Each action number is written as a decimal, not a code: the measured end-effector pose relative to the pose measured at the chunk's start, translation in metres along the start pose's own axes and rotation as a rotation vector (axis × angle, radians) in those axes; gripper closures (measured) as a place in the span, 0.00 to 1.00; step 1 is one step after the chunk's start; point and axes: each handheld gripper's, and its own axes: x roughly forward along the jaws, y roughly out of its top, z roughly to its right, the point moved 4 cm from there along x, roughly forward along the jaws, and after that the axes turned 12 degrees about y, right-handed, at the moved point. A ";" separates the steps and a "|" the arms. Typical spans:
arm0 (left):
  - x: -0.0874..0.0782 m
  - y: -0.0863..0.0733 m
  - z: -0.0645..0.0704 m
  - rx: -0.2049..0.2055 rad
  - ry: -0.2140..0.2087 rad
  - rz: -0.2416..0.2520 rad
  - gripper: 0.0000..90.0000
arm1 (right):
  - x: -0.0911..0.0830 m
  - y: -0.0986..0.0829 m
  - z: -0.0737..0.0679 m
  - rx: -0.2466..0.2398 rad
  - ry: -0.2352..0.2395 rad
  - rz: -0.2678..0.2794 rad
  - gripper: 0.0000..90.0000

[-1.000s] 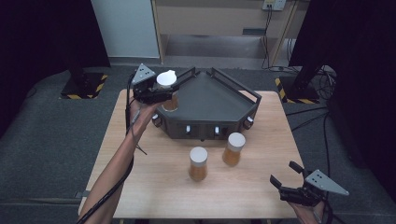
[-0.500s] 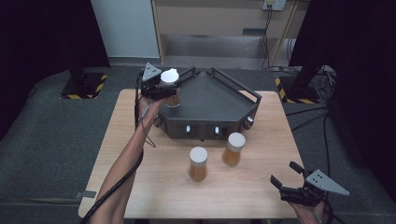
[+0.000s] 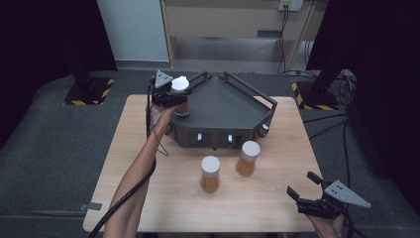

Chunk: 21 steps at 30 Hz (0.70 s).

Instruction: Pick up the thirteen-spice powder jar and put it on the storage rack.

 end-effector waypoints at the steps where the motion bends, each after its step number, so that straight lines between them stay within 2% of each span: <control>1: 0.000 -0.001 0.000 -0.005 -0.003 0.001 0.33 | 0.000 0.000 0.000 0.000 0.000 0.000 0.06; 21: 0.004 -0.009 0.000 -0.020 -0.004 0.017 0.33 | -0.001 0.000 0.001 0.002 0.002 0.003 0.06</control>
